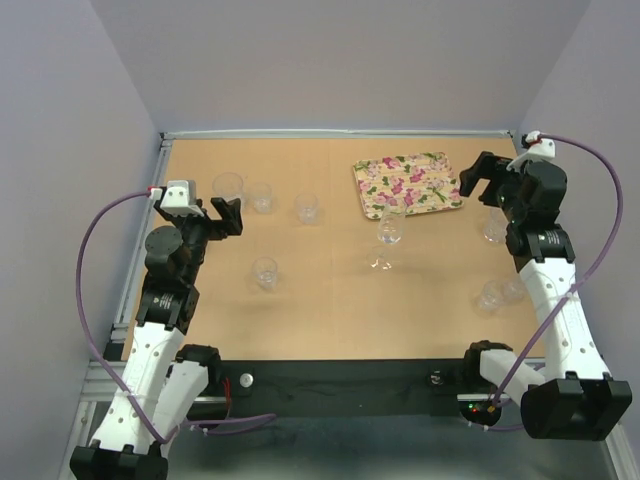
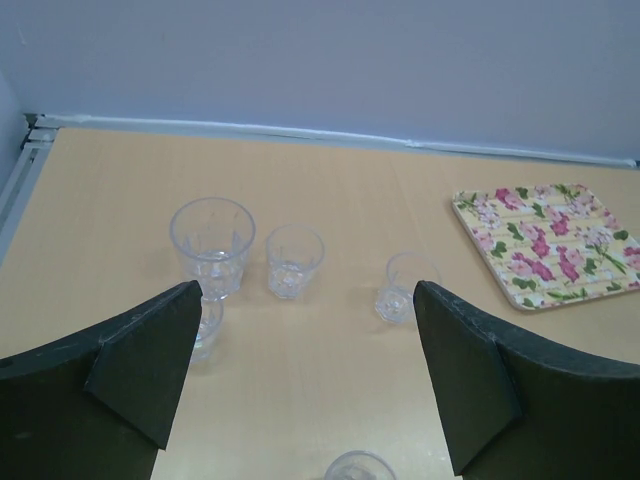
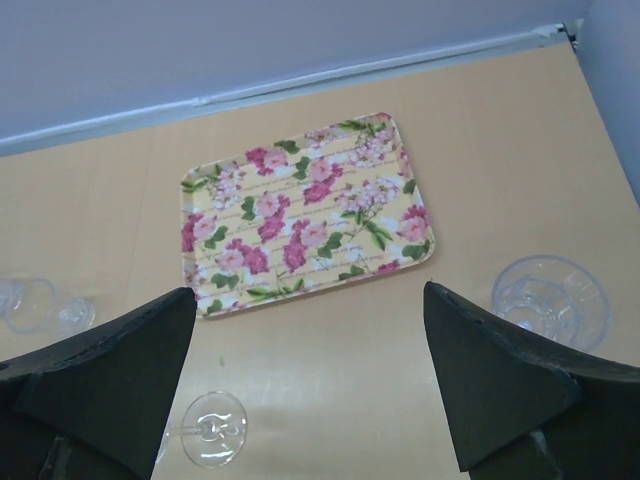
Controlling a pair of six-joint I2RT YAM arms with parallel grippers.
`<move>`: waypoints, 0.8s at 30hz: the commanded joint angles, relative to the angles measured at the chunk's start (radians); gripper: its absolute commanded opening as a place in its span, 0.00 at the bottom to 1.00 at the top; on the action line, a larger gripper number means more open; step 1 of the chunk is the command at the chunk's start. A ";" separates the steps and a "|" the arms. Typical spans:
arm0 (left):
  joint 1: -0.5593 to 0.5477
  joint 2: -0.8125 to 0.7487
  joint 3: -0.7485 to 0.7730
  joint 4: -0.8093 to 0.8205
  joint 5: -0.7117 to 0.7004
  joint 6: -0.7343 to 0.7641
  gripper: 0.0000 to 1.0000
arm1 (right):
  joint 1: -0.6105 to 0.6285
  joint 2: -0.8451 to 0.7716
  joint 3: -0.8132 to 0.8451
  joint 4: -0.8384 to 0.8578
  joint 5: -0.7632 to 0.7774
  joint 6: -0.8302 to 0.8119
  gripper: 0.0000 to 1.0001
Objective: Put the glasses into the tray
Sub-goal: Grab a glass with a robot arm
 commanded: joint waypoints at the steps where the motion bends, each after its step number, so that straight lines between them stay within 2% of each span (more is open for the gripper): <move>1: -0.009 -0.021 0.003 0.060 0.026 0.005 0.99 | -0.007 -0.004 0.070 -0.008 -0.199 -0.096 1.00; 2: -0.010 -0.024 0.000 0.062 0.026 0.005 0.99 | -0.007 0.001 0.081 -0.024 -0.306 -0.184 1.00; 3: -0.010 -0.024 0.000 0.062 0.026 0.005 0.99 | -0.007 0.004 0.093 -0.107 -0.523 -0.405 1.00; 4: -0.010 -0.026 0.002 0.063 0.026 0.005 0.99 | -0.007 0.007 0.104 -0.151 -0.573 -0.462 1.00; 10: -0.010 -0.027 0.000 0.063 0.026 0.005 0.99 | -0.007 0.027 0.180 -0.304 -0.549 -0.651 1.00; 15: -0.010 -0.034 -0.003 0.068 0.030 0.005 0.99 | -0.007 0.054 0.200 -0.506 -0.829 -1.005 1.00; 17: -0.010 -0.034 -0.004 0.068 0.033 0.005 0.99 | -0.007 0.097 0.220 -0.569 -0.877 -1.108 1.00; 18: -0.010 -0.037 -0.004 0.071 0.038 0.004 0.99 | -0.007 0.112 0.225 -0.635 -0.919 -1.216 1.00; 24: -0.012 -0.043 -0.006 0.077 0.053 0.002 0.98 | -0.005 0.215 0.275 -0.801 -1.072 -1.449 1.00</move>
